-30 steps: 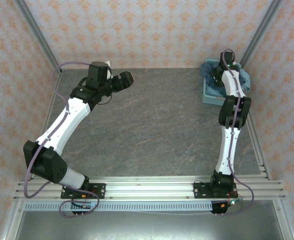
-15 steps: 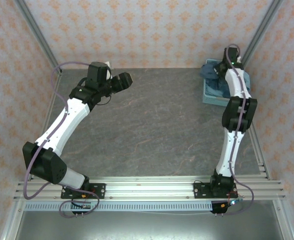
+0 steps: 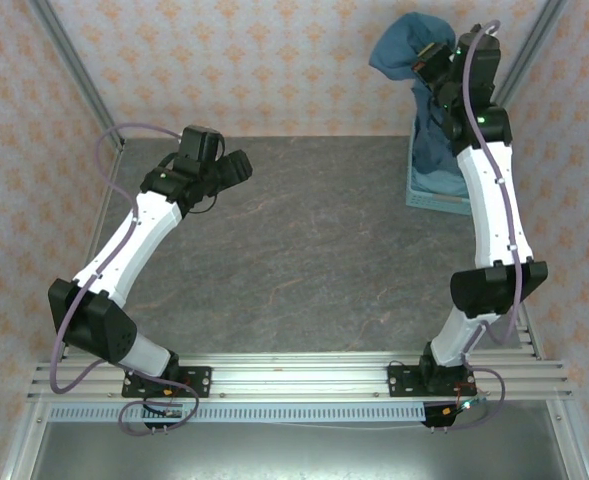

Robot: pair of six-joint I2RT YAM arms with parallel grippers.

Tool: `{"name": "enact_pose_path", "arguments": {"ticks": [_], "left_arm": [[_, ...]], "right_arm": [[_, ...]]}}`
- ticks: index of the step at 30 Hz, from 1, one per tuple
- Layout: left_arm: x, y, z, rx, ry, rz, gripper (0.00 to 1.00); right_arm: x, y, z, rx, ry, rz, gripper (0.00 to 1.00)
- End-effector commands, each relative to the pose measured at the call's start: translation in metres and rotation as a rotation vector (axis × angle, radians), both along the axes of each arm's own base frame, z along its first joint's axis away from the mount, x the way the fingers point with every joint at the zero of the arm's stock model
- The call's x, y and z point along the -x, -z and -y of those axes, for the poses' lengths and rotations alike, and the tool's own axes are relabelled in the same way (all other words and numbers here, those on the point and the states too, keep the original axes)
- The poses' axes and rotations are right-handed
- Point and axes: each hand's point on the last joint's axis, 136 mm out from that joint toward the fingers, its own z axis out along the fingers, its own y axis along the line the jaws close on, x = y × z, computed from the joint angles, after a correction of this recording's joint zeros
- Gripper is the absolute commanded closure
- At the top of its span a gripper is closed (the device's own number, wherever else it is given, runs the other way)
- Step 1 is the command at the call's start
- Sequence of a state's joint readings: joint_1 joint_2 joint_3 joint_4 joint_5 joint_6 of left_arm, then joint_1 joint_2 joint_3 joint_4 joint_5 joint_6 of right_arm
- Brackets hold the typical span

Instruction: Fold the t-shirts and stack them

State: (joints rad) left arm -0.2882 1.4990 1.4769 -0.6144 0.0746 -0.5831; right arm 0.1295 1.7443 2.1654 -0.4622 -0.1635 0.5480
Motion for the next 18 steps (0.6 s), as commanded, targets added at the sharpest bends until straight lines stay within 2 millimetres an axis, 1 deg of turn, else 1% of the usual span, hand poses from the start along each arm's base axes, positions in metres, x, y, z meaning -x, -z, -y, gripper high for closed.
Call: {"name": "enact_pose_path", "arguments": {"ticks": [1, 3, 5, 6, 8, 10, 12, 13, 14, 16, 17, 18], "left_arm": [[0.007, -0.007, -0.025, -0.102, -0.109, -0.020, 0.17], [0.013, -0.011, -0.039, -0.148, -0.167, -0.025, 0.15], [0.020, -0.017, -0.056, -0.194, -0.234, -0.025, 0.15], [0.024, -0.020, -0.063, -0.213, -0.265, -0.026, 0.14], [0.031, -0.027, -0.077, -0.244, -0.322, -0.018, 0.14], [0.040, -0.036, -0.089, -0.270, -0.370, -0.002, 0.12], [0.050, -0.042, -0.099, -0.290, -0.414, 0.011, 0.11], [0.055, -0.045, -0.104, -0.300, -0.430, 0.017, 0.10], [0.059, -0.047, -0.107, -0.304, -0.445, 0.022, 0.10], [0.070, -0.049, -0.115, -0.321, -0.479, 0.021, 0.10], [0.075, -0.049, -0.118, -0.325, -0.490, 0.020, 0.10], [0.080, -0.048, -0.121, -0.328, -0.505, 0.018, 0.10]], "right_arm": [[0.038, -0.064, -0.042, -0.017, -0.129, 0.172, 1.00], [0.052, -0.068, -0.074, -0.026, -0.208, 0.177, 1.00], [0.062, -0.062, -0.108, -0.036, -0.287, 0.154, 1.00], [0.066, -0.053, -0.128, -0.037, -0.330, 0.129, 1.00], [0.075, -0.028, -0.167, -0.026, -0.407, 0.070, 1.00], [0.083, 0.006, -0.209, -0.033, -0.498, 0.001, 1.00], [0.095, 0.053, -0.253, -0.010, -0.579, -0.088, 1.00], [0.100, 0.077, -0.271, -0.007, -0.613, -0.134, 1.00], [0.105, 0.095, -0.287, -0.016, -0.644, -0.162, 1.00], [0.114, 0.150, -0.322, -0.012, -0.714, -0.274, 1.00], [0.118, 0.172, -0.335, -0.001, -0.751, -0.324, 1.00], [0.123, 0.197, -0.349, 0.015, -0.786, -0.384, 0.98]]}}
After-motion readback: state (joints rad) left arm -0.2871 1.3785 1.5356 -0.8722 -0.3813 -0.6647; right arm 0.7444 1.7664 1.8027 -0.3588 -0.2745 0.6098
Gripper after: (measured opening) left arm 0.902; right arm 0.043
